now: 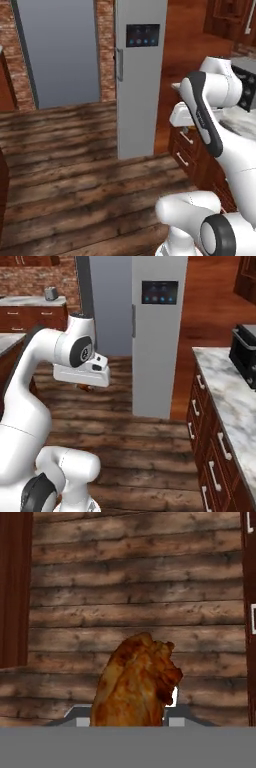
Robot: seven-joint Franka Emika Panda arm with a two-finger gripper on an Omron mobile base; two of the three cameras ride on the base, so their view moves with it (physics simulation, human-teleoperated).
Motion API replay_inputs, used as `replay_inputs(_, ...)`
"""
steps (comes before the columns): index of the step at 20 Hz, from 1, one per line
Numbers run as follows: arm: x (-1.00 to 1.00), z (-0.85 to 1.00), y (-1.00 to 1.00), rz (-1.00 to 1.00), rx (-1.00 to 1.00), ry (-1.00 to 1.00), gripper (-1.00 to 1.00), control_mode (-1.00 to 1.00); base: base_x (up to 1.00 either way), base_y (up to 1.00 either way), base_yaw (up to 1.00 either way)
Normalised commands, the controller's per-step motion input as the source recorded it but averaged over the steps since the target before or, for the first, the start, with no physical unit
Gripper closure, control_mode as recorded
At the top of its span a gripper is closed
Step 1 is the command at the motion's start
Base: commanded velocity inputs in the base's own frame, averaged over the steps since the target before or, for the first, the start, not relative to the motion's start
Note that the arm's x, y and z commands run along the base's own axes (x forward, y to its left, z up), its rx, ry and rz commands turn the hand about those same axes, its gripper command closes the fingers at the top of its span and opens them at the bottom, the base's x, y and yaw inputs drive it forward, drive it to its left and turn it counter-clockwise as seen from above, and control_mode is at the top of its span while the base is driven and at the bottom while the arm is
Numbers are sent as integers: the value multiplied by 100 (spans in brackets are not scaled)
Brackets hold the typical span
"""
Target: Take the chicken drumstick from the fridge and place it on the digital scale on the counter by the fridge. Wait a few seconds for a reading, then move it to the plate on the dining counter.
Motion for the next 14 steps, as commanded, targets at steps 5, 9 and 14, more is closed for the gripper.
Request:
replay_inputs(5,0,0,0,0,0,0,100,100,-100,0,31)
replay_inputs(9,0,0,0,0,0,0,100,100,-100,27,21)
replay_inputs(14,0,0,0,0,0,0,100,100,-100,62,17)
